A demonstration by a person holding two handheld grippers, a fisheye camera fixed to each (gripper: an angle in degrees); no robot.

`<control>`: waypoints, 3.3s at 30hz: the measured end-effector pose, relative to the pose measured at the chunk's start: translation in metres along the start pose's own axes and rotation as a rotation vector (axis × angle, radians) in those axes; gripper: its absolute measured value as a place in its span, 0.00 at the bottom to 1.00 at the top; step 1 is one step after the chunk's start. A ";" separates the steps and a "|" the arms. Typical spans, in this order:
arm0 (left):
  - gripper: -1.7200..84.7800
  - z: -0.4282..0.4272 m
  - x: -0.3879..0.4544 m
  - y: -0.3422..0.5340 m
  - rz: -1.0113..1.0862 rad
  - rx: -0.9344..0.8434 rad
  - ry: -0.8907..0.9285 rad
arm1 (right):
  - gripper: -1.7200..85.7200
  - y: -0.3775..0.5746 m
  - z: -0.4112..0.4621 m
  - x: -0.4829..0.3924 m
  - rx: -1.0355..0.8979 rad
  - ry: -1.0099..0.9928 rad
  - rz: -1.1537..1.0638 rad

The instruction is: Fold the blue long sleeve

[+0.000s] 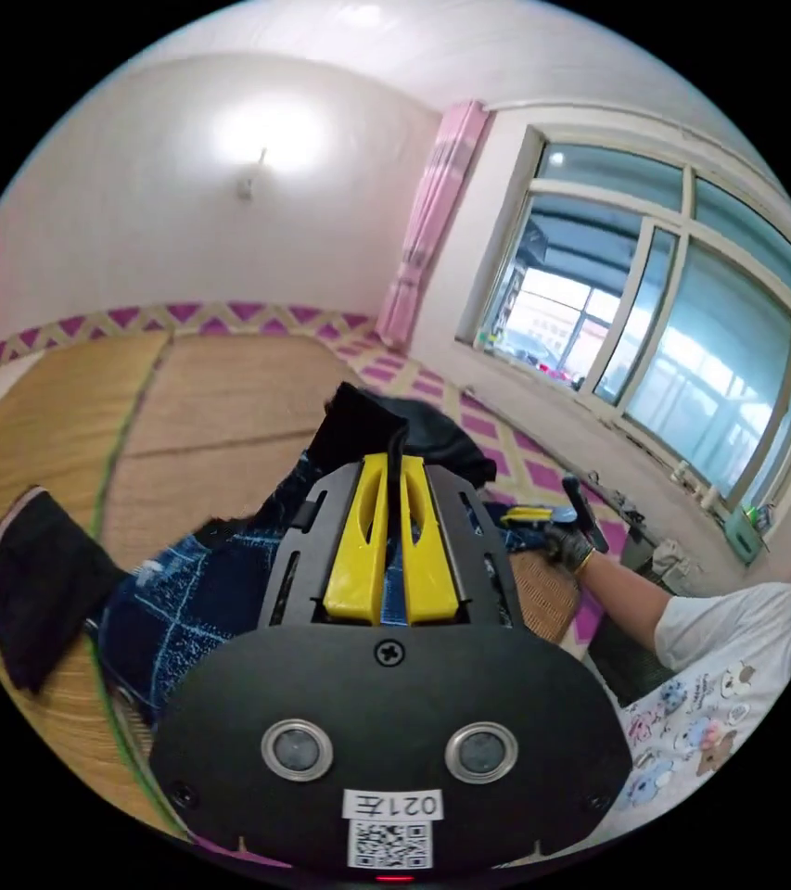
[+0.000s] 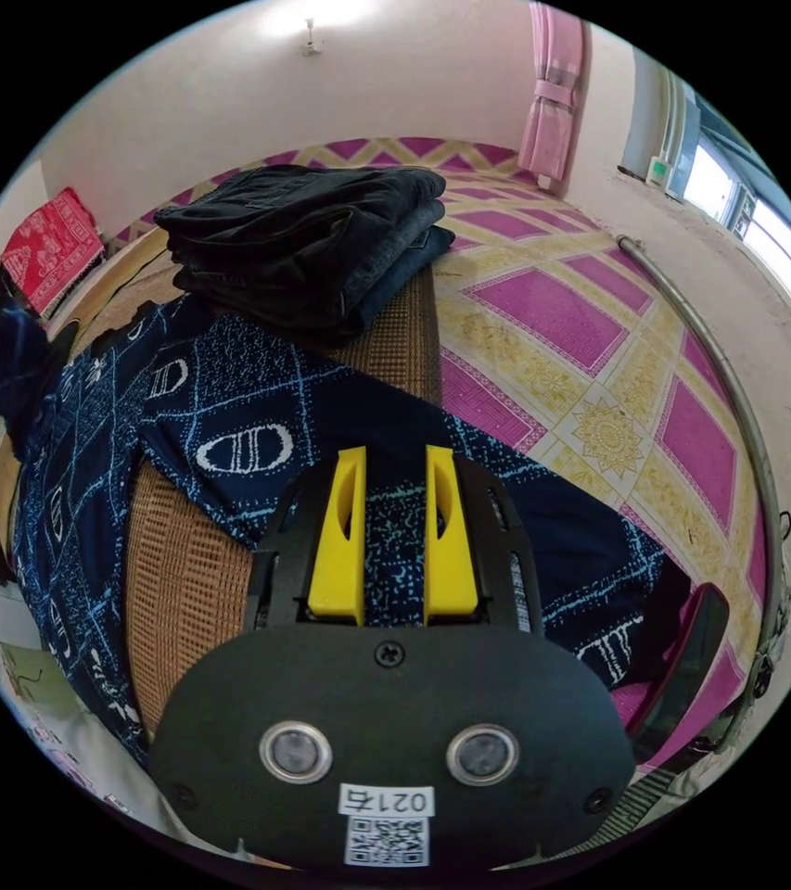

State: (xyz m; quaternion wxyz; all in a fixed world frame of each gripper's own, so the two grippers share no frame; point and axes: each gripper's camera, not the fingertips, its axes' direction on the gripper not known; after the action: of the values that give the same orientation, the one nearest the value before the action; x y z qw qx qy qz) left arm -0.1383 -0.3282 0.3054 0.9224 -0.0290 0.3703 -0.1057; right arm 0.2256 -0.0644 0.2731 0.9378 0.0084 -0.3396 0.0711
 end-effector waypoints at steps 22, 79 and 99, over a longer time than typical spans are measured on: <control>0.09 0.254 -0.058 0.075 -0.079 0.006 0.418 | 0.17 -0.014 -0.024 0.089 0.093 -0.226 0.065; 0.01 -0.063 -0.221 0.338 -0.205 0.085 0.212 | 0.01 0.004 0.208 -0.590 0.105 -0.533 -0.714; 0.01 -0.168 -0.231 0.368 -0.260 0.128 0.218 | 0.10 -0.001 0.273 -0.302 0.008 -0.215 -0.429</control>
State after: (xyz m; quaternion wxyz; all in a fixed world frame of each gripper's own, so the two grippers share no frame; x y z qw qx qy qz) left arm -0.3528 0.0851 0.2920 0.8554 -0.0064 0.4537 -0.2499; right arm -0.1775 -0.1216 0.2906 0.8898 0.0916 -0.4278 -0.1296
